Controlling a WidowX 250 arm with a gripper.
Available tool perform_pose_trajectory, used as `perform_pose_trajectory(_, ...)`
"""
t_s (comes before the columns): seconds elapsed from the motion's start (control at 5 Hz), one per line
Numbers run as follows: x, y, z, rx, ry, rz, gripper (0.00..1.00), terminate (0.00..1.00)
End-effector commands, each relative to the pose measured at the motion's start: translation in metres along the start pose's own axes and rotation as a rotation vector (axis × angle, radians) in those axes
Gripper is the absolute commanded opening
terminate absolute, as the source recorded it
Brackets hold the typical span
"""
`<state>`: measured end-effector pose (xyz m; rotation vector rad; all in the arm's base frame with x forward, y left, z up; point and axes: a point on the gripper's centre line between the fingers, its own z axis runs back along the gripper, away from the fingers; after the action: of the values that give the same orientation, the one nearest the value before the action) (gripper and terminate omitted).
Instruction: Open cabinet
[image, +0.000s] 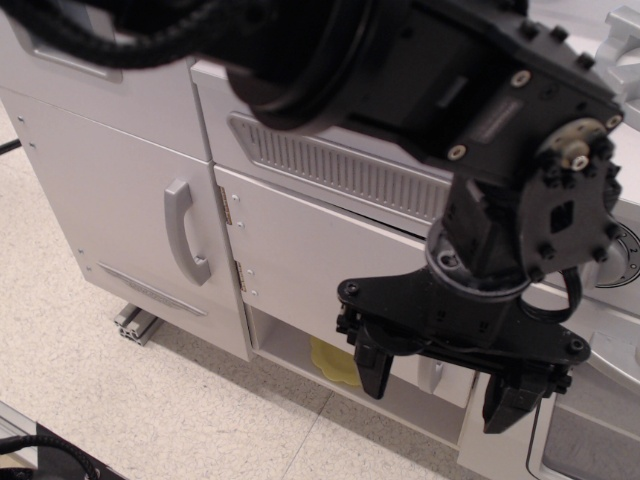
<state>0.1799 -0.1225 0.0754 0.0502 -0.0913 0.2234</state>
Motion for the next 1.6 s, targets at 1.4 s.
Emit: perform_pose_trajectory(1.4,0.108,0.007,-0.098,-0.121,-0.203,-0.114,1.0,0.0)
